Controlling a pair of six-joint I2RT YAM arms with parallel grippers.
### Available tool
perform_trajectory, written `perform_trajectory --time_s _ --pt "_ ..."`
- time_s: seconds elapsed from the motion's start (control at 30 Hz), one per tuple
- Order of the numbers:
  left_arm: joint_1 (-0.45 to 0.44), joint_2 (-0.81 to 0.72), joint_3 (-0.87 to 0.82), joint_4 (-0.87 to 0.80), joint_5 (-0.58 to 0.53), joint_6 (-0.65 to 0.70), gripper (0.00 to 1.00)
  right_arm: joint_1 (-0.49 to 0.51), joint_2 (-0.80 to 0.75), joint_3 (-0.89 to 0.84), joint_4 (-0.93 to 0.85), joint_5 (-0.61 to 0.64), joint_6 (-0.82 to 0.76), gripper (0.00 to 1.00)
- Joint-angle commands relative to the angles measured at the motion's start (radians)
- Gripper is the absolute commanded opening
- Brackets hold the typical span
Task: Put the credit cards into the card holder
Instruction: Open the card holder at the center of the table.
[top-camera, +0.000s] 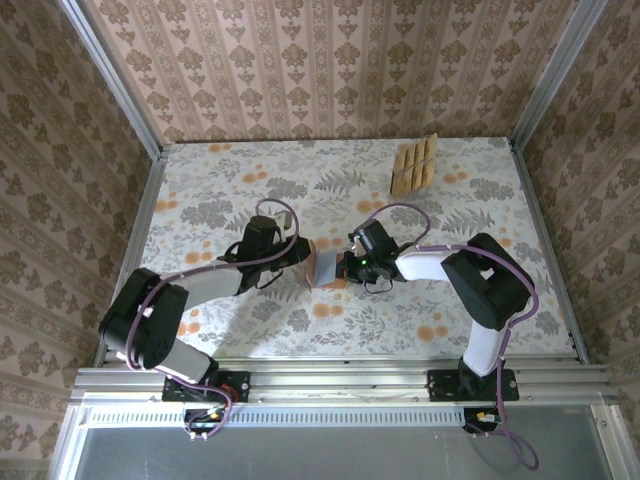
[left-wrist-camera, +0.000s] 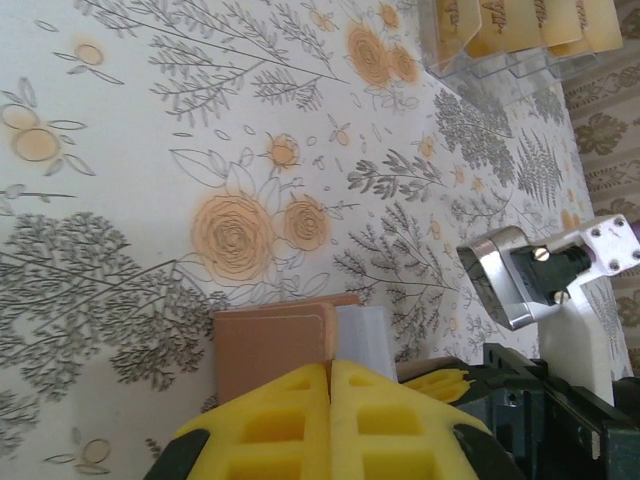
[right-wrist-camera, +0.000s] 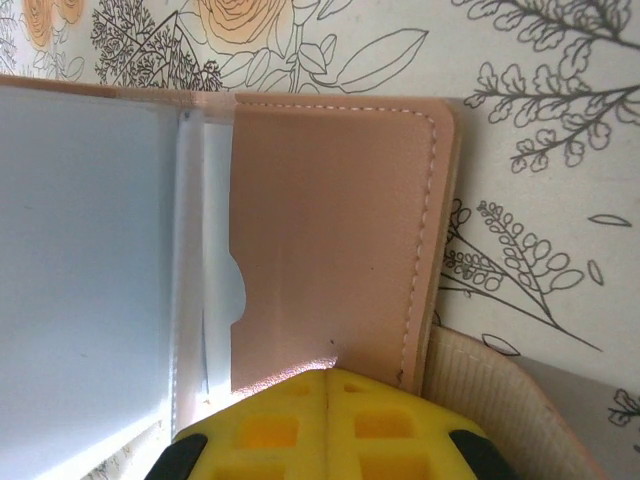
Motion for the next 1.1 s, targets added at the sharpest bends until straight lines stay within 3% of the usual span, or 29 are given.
perform_trajectory --time_s 0.0,0.27,0.53,0.9,1.07 --pt "-0.042 0.048 0.026 0.047 0.026 -0.027 0.0 -0.004 0.083 -0.027 -0.076 0.058 0.008 0.04" --pt "-0.055 0.049 -0.025 0.049 -0.075 -0.043 0.0 -0.018 0.049 -0.012 -0.112 0.048 -0.007 0.06" --pt "-0.048 -0.012 -0.031 -0.032 -0.138 0.004 0.0 -0.029 -0.083 0.054 -0.238 0.033 -0.069 0.25" --pt "-0.037 -0.016 -0.017 -0.045 -0.127 0.012 0.0 -0.096 -0.297 0.054 -0.363 0.09 -0.086 0.28" --pt "-0.037 -0.004 -0.011 -0.045 -0.122 0.018 0.0 -0.078 -0.295 0.071 -0.337 0.038 -0.076 0.25"
